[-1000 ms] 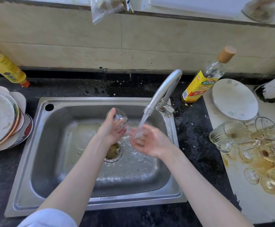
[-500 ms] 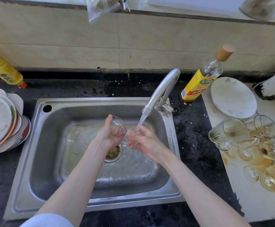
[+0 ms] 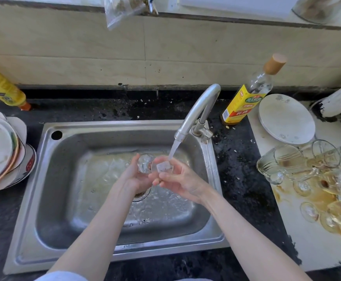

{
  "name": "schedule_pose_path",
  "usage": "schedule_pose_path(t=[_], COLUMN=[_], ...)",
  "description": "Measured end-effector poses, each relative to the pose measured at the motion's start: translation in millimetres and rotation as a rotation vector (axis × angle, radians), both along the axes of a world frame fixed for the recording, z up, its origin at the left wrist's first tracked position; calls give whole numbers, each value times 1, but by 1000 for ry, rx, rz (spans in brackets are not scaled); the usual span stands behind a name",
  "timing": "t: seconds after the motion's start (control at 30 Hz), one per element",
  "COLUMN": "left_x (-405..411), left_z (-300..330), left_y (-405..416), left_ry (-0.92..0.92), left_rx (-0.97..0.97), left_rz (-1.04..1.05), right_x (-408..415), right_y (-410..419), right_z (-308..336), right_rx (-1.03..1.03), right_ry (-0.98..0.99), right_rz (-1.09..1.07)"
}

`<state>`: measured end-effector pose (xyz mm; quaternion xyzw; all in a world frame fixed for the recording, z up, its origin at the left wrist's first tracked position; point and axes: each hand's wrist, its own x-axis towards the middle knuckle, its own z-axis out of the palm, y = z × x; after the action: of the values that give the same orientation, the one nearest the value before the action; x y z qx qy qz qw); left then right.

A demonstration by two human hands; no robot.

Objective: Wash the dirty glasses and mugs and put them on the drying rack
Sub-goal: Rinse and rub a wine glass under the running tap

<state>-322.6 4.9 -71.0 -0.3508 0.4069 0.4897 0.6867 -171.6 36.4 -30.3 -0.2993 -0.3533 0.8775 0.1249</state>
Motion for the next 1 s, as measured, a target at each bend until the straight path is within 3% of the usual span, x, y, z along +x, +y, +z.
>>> schedule_pose_path(t=[0.13,0.27,0.4,0.53,0.67,0.87,1.0], left_x=[1,4,-1,-2,1,19,29], left_z=[6,8,-10,-18,3,21,27], left_y=[1,0,3,8,10,7,6], left_ry=[25,24,70,351,680,1024,1105], left_rx=[37,78,115,99,192,385,414], left_rz=[-58,-94,-5,54,-24,-280,-399], right_x=[1,-1,-3,-8,-6,-7,-2], right_y=[2,3,1,-2,-1,0,-4], right_z=[2,-3,-11,-13,-25,-35,-34], right_rx=[-143,-74,-10,47,4,681,822], right_ry=[77,-12,-111,-220,-298,-619,-684], right_rz=[-4,-22,-128,-187,-192,38,-34])
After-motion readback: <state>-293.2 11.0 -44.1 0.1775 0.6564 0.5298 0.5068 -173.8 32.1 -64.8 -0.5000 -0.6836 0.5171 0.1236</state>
